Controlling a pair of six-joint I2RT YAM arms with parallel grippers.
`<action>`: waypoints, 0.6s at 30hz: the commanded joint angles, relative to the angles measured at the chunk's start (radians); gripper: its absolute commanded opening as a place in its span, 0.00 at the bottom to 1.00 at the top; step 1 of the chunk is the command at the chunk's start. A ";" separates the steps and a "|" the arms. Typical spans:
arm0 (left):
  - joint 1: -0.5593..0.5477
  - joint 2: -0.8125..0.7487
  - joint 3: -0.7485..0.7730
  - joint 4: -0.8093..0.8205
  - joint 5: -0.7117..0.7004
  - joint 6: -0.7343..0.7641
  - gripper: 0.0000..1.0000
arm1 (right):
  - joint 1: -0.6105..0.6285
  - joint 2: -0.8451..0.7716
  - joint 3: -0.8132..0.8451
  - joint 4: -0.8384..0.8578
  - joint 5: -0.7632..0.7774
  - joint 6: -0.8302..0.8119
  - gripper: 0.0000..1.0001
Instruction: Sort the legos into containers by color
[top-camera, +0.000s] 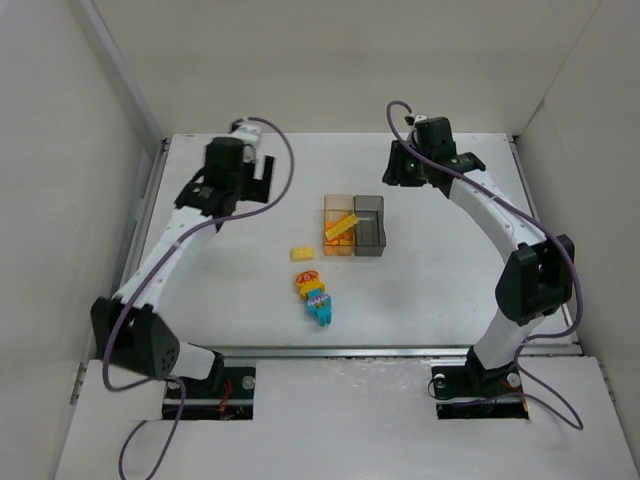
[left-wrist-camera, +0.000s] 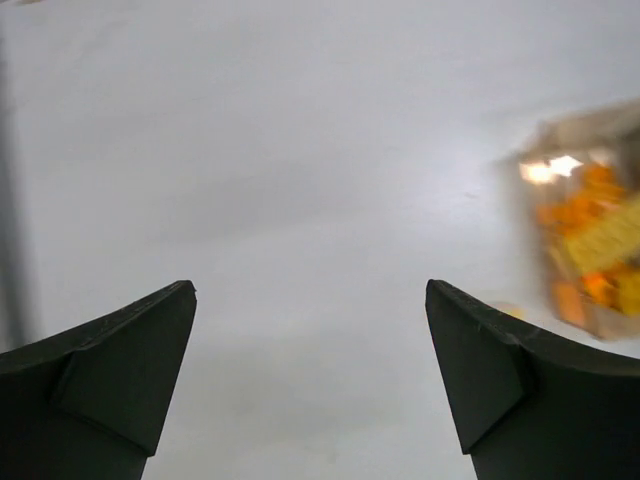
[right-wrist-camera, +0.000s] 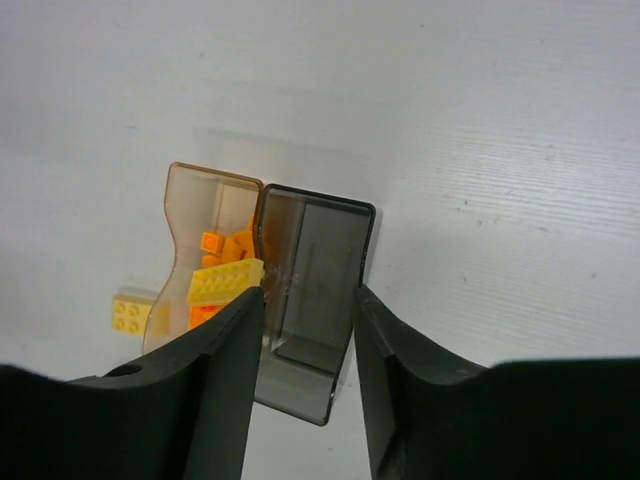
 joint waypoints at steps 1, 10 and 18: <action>0.119 -0.132 -0.128 -0.029 -0.191 0.017 0.94 | 0.027 0.021 0.043 0.033 -0.017 -0.025 0.44; 0.422 -0.366 -0.454 0.029 -0.303 -0.066 0.83 | 0.161 0.170 0.075 -0.110 0.034 -0.036 0.00; 0.637 -0.374 -0.570 0.132 -0.347 -0.007 0.81 | 0.183 0.214 0.048 -0.116 0.113 0.032 0.00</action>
